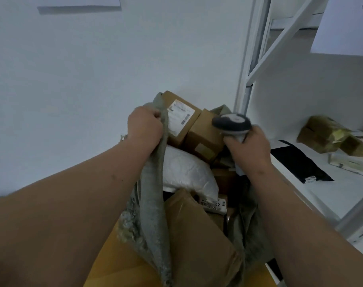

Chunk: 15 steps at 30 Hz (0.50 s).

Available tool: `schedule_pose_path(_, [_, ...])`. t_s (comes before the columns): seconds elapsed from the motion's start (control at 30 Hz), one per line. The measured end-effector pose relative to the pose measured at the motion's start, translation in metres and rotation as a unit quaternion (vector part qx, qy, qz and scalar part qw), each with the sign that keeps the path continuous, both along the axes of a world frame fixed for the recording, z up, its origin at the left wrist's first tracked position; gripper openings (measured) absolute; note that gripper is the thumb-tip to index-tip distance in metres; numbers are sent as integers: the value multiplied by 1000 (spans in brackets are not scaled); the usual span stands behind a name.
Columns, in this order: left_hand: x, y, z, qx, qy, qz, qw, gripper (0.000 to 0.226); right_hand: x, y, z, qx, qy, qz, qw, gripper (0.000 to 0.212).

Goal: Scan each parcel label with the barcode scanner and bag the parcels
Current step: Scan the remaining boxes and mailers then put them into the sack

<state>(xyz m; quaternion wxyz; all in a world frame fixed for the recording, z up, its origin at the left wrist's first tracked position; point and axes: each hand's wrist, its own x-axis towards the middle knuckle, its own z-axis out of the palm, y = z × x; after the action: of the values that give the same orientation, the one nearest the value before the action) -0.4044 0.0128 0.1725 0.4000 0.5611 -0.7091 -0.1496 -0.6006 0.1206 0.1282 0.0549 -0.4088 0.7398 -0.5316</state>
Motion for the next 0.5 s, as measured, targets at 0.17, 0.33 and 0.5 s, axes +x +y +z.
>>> schedule_pose_path(0.17, [9, -8, -36, 166, -38, -7, 985, 23, 7, 2, -26, 135, -62, 75, 986, 20])
schedule_pose_path(0.33, [32, -6, -60, 213, -23, -3, 977, 21, 11, 3, -35, 152, -111, 67, 980, 21])
schedule_pose_path(0.5, [50, 0, -72, 188, -117, -18, 975, 17, 14, 4, -44, 157, -112, 36, 981, 18])
